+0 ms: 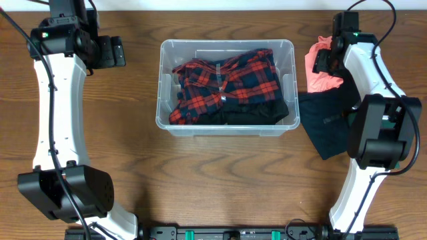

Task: Pack container
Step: 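Reach the right gripper to the pink shirt and grasp it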

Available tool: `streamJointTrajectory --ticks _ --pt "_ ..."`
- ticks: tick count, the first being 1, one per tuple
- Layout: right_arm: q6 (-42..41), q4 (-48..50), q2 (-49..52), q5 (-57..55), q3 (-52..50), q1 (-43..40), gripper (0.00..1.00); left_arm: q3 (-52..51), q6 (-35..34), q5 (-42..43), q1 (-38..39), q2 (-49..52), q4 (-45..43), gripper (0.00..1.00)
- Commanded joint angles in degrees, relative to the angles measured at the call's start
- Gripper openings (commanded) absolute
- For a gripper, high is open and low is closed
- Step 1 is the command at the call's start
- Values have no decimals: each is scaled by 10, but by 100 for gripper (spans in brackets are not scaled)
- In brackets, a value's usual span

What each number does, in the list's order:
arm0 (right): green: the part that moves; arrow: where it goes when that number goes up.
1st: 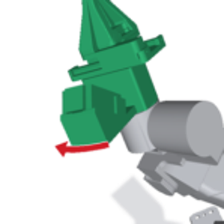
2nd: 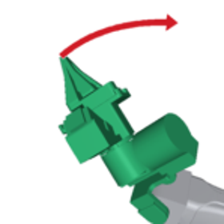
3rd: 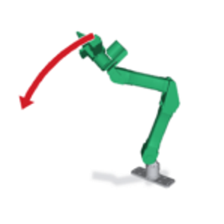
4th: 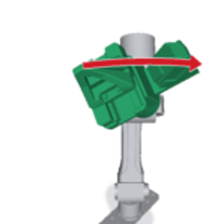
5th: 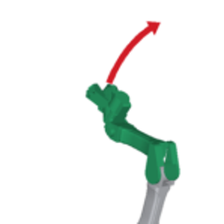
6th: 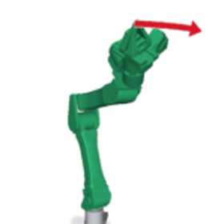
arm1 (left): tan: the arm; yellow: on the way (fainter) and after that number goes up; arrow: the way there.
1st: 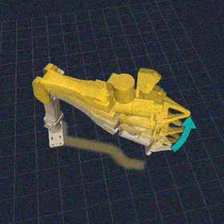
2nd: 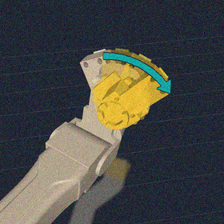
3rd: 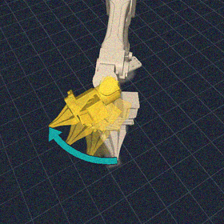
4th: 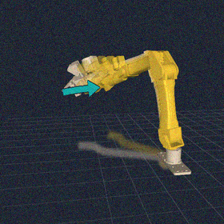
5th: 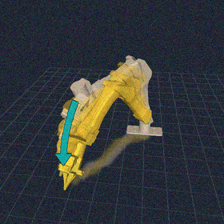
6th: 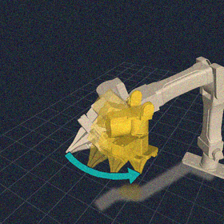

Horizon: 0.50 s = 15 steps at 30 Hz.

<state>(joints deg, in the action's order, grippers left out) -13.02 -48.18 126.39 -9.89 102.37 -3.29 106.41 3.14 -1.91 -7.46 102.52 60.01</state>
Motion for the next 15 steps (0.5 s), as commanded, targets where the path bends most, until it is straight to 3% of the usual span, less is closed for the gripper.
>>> streamJointTrajectory --ticks 1,15 --pt "4 0 5 2 10 9 72 -3 -5 -3 -2 4 2 98" --pt "-2 8 38 12 -5 11 75 -3 -5 -3 -2 4 2 98"
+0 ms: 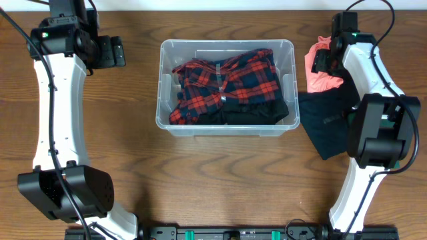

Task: Pack container
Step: 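Reach the right gripper to the pink shirt and grasp it, then carry the pink shirt with the right gripper over the bin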

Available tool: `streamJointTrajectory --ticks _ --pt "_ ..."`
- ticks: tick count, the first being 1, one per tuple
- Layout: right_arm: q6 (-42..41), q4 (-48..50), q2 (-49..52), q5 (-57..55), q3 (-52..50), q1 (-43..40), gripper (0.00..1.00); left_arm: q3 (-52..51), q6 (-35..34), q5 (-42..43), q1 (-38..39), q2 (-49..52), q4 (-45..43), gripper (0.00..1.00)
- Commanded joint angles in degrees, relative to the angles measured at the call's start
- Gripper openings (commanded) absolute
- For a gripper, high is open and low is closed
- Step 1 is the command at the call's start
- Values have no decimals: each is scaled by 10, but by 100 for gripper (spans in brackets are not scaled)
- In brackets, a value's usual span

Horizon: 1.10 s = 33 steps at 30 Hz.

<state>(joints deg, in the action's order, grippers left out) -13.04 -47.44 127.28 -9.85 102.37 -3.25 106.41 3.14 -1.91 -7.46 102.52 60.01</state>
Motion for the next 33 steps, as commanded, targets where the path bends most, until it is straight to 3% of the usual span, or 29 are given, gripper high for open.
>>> streamJointTrajectory --ticks 1,4,8,12,22,33 --pt "-3 0 34 12 -5 10 75 -3 -5 -3 -2 4 2 98" --pt "-3 -1 45 22 -5 10 67 -3 -5 -3 -2 4 2 98" --pt "-7 2 46 24 -5 10 30 -3 -5 -3 -2 4 2 98" --pt "-7 0 42 24 -3 10 1 -3 -5 -3 -2 4 2 98" --pt "30 -10 -75 24 0 15 1 -3 -5 -3 -2 4 2 98" --pt "276 -2 -264 39 0 89 1 -3 -4 -3 -2 4 2 98"
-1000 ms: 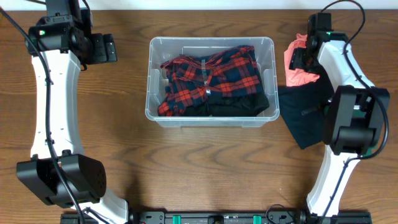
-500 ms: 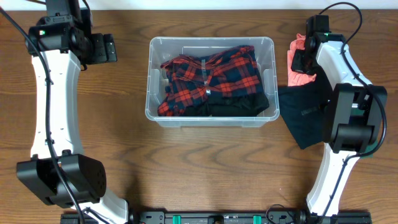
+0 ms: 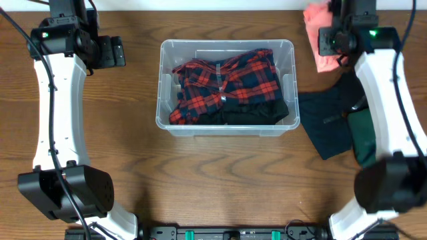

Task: Pack container
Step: 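Carry the pink shirt with the right gripper over the bin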

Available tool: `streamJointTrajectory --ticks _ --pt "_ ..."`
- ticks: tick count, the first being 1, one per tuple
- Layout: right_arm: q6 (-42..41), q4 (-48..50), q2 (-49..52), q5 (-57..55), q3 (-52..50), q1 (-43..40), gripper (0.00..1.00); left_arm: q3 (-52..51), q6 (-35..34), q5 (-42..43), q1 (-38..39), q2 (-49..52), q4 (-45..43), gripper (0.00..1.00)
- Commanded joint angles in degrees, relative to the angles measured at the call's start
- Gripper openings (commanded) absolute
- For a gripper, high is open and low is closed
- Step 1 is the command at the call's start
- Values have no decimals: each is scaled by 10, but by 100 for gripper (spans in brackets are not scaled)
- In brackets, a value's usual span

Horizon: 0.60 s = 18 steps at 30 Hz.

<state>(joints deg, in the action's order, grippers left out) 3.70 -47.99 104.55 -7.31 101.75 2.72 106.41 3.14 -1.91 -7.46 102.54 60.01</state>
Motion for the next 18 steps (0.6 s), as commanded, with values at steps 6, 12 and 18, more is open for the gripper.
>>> streamJointTrajectory --ticks 6,12,18 --pt "46 7 -71 18 6 108 1 -3 -4 -3 -2 4 2 98" --pt "-175 -11 -67 68 5 191 1 -3 -5 -3 -2 4 2 98" --pt "-296 22 -46 50 5 279 2 -3 -5 -3 -2 4 2 98"
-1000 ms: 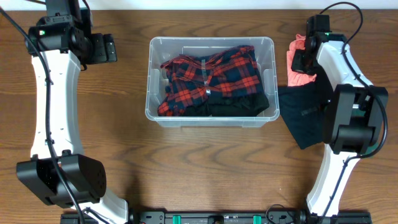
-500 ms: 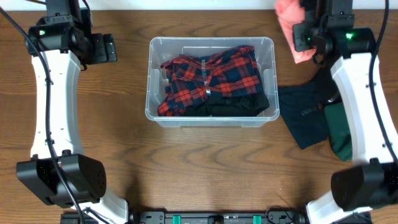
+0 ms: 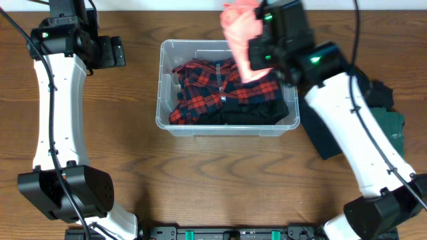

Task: Pack container
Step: 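Carry the pink shirt with the right gripper over the bin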

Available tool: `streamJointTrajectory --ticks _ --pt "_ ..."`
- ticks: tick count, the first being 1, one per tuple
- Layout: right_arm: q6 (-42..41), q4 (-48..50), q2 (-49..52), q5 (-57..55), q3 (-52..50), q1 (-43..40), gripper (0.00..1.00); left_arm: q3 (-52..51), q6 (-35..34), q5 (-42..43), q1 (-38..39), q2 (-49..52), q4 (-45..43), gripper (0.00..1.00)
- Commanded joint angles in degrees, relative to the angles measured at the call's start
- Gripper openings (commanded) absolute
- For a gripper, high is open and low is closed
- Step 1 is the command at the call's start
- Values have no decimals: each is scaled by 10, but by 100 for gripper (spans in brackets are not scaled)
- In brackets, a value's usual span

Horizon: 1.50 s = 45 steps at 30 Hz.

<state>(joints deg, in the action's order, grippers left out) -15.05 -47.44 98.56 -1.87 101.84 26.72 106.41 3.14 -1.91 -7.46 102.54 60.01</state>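
A clear plastic container (image 3: 160, 100) sits at the middle of the table, holding a red-and-navy plaid shirt (image 3: 213, 87) and a black garment (image 3: 260, 112). Above its right half my right gripper (image 3: 257, 53) is shut on a coral-pink garment (image 3: 239, 30), which hangs bunched over the container's back rim and the plaid shirt. The fingertips are mostly hidden by the wrist and the cloth. At the far left, well away from the container, my left gripper (image 3: 113, 52) is open and holds nothing.
A dark navy garment (image 3: 325, 139) lies on the table right of the container, partly under the right arm. A dark green garment (image 3: 390, 123) lies beside it near the right edge.
My right gripper has moved left with the pink garment, from above the table's back right corner to over the container's right half. The left arm is unchanged.
My right gripper was down on the pink garment lying at the back right, beside the navy one. Then it held the garment lifted above that spot. Now the garment hangs over the container. The left arm stayed still throughout.
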Motion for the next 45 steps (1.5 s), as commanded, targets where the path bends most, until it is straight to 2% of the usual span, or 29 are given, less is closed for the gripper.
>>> streamJointTrajectory --ticks 1,12,19,26,27,28,29,30,32,38,41,45 --pt "-127 23 22 -17 5 55 1 -3 -5 -3 -2 4 2 98" --pt "-255 117 132 -74 5 154 1 -3 -5 -3 -2 4 2 98" --pt "-262 176 190 -71 5 177 2 -3 -5 -3 -2 4 2 98" --pt "-266 177 207 -70 5 191 1 -3 -5 -3 -2 4 2 98" --pt "-261 179 207 -70 5 193 3 -3 -5 -3 -2 4 2 98" --pt "-248 180 207 -66 5 194 19 -3 -5 -3 -2 4 2 98" --pt "-231 180 204 -64 5 195 42 -3 -5 -3 -2 4 2 98" --pt "-217 180 202 -65 5 195 57 -3 -4 -3 -2 4 2 98" --pt "-186 184 195 -66 5 195 67 -3 -5 -3 -2 4 2 98" --pt "-111 189 159 -101 5 189 76 -3 -4 -3 -2 4 2 98" --pt "-65 209 155 -102 5 183 72 -3 -5 -3 -2 4 2 98" --pt "-18 230 156 -102 5 170 59 -3 -5 -3 -2 4 2 98"
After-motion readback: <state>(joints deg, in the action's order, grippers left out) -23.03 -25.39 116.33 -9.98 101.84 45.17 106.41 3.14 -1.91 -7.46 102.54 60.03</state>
